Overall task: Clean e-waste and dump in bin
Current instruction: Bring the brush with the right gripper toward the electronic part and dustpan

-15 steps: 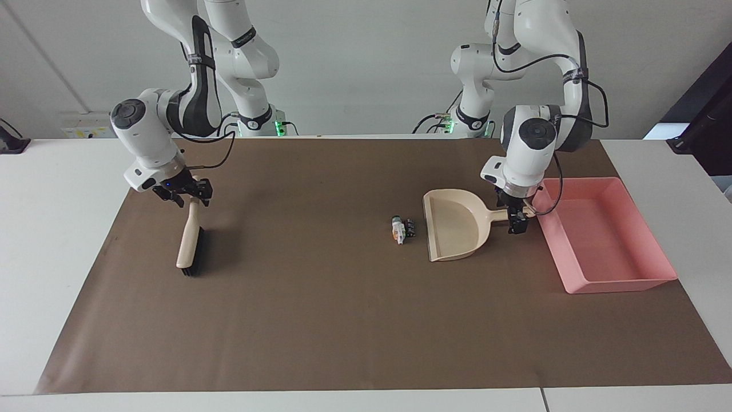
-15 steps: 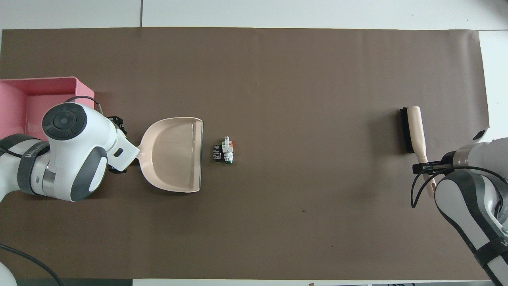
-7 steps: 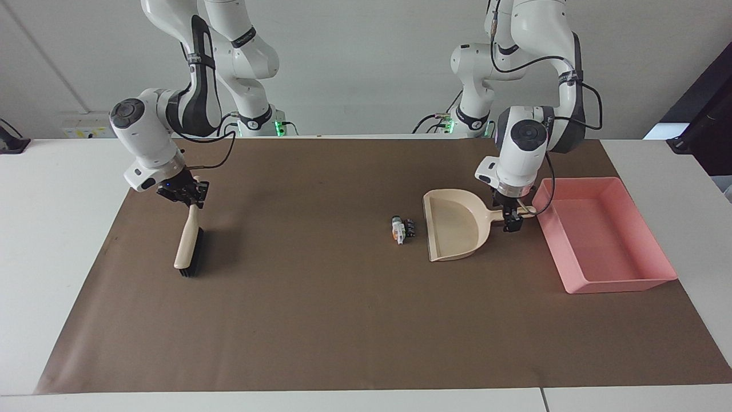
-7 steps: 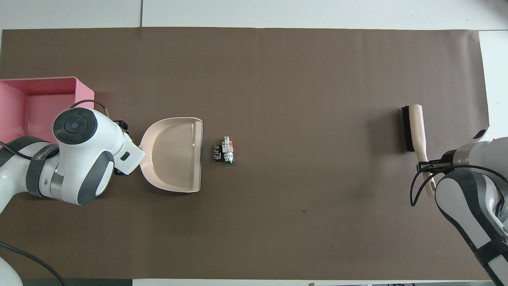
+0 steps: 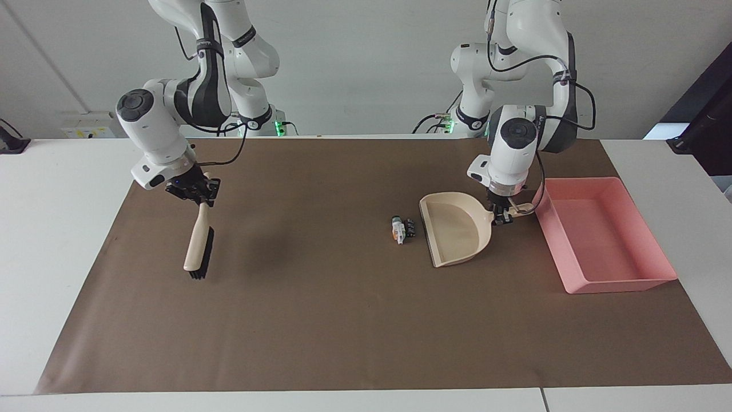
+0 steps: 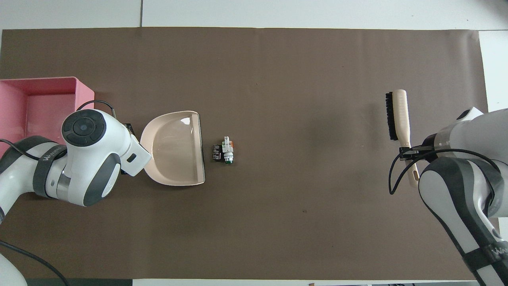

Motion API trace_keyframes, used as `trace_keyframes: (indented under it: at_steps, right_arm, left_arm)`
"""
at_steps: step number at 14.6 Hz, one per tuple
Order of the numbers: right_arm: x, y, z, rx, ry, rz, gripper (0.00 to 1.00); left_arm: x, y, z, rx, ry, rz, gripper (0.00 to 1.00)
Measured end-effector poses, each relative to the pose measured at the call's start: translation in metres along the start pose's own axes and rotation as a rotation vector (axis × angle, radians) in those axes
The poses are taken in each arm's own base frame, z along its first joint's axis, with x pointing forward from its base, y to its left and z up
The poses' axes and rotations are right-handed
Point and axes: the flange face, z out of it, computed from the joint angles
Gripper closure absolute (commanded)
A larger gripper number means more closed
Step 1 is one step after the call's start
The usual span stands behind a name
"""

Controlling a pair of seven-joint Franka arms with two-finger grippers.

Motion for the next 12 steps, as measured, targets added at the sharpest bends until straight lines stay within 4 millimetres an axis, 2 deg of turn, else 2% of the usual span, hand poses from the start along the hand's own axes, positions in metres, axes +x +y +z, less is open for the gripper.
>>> trace_keyframes:
  at_steps: [2,4,7,10,12]
  right_arm:
    - [0.0,-0.041,-0.008,-0.006,-0.008,0.02,1.0]
    - [-0.005,-0.082,-0.009,-0.012,-0.013,0.042,1.0]
    - [-0.024,-0.16,-0.005,-0.038,-0.006,0.038,1.0]
    - [-0.048,-0.237,0.009,-0.073,0.0,-0.001,1.0]
    - [-0.058,-0.272,0.017,-0.084,0.0,-0.036,1.0]
  left_arm:
    - [-0.007,-0.002,-0.004,-0.015,-0.009,-0.013,1.0]
    - [-0.015,-0.004,-0.019,-0.043,-0.047,-0.016,1.0]
    - [-0.029,-0.012,-0.04,-0.006,-0.207,0.031,1.0]
    - [-0.017,-0.01,-0.042,0.009,-0.232,0.066,1.0]
    - [-0.002,-0.006,-0.041,0.016,-0.234,0.076,1.0]
